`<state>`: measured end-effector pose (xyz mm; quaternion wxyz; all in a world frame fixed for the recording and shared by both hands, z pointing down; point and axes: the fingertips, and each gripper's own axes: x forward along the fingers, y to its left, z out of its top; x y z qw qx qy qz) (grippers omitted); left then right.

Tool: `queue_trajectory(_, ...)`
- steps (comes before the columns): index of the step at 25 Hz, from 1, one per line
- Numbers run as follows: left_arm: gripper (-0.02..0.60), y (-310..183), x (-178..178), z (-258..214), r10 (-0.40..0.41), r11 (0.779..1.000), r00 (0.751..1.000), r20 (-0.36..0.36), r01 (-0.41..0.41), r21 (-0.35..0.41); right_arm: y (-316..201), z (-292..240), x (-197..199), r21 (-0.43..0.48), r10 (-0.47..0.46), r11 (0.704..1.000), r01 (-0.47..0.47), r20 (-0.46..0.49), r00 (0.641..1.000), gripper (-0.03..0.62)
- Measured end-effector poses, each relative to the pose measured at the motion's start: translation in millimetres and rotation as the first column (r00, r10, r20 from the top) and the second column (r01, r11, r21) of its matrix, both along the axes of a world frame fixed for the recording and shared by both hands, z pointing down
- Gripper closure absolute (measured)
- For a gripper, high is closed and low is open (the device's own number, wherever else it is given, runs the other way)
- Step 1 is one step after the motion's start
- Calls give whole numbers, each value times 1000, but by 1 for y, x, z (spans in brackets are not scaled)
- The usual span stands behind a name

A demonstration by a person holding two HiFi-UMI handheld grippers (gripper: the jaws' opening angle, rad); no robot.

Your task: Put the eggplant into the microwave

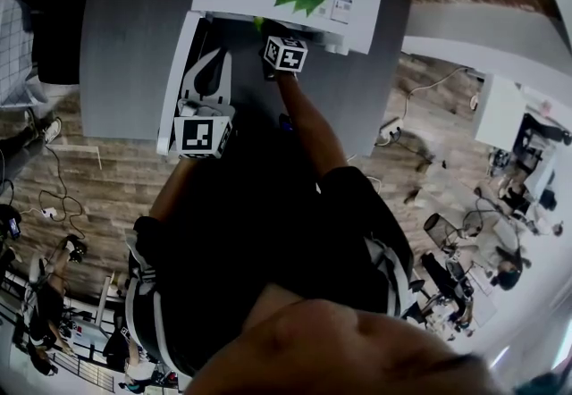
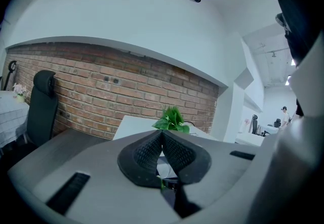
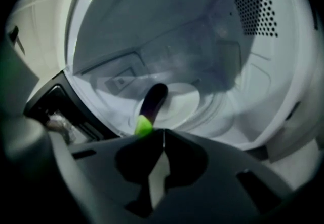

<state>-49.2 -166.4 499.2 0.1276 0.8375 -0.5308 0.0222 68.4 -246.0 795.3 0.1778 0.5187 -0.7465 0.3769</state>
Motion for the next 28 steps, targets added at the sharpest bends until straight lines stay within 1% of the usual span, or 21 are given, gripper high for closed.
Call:
queue_trajectory(5, 546, -2, -1, 6, -6, 1000, 1000, -14, 6, -28, -7, -1, -3, 2, 1, 1000, -1, 7, 1000, 559)
queue_trajectory(11, 546, -5, -3, 5, -6, 1000, 1000, -4, 6, -25, -8, -3, -6, 12, -5, 1000, 5, 9, 1000, 559)
queue_trajectory(15, 546, -5, -1, 1, -2, 1000, 1000, -16, 1, -8, -8, -6, -5, 16, 3, 1000, -4, 21, 1000, 558)
queue_trajectory(19, 546, -1, -1, 1, 4, 1000, 1000, -4, -4, 2, -5, -9, -2, 24, 13, 1000, -14, 27, 1000, 559)
queue_trajectory(28, 546, 16, -3, -15, 1, 999, 1000, -5, 0, 47, 16, -31, 2, 34, 21, 999, -22, 22, 1000, 559)
